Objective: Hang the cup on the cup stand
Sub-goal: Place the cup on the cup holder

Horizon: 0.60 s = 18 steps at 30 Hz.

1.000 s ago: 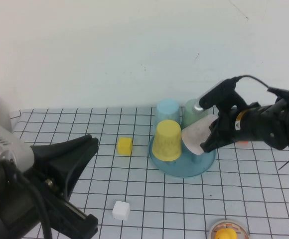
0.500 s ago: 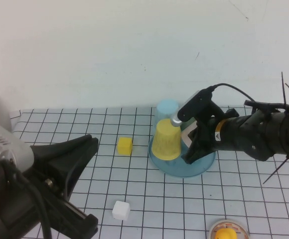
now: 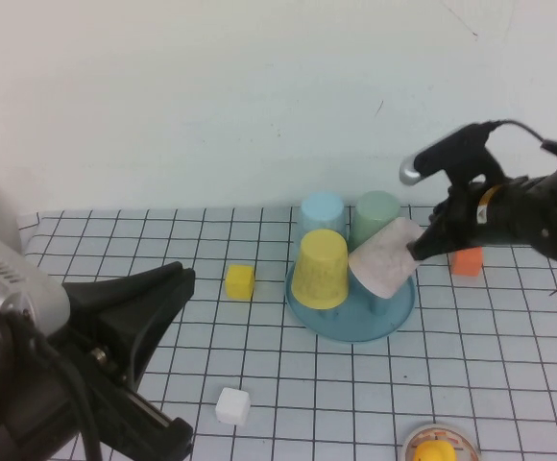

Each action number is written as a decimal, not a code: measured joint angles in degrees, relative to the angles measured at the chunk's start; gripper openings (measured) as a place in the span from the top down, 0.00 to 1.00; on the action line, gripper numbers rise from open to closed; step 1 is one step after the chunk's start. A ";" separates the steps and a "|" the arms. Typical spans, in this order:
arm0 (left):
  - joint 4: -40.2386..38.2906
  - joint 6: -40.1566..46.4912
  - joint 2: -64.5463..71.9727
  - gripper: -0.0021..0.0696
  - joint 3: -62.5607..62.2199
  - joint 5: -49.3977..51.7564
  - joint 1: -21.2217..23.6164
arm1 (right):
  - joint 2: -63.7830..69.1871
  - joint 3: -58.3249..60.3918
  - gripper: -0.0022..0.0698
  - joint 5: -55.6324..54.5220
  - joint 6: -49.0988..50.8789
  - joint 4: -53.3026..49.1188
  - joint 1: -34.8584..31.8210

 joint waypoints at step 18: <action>0.00 0.60 -0.13 0.97 0.00 0.44 0.00 | 1.74 -0.10 0.97 -6.83 3.68 -7.10 2.40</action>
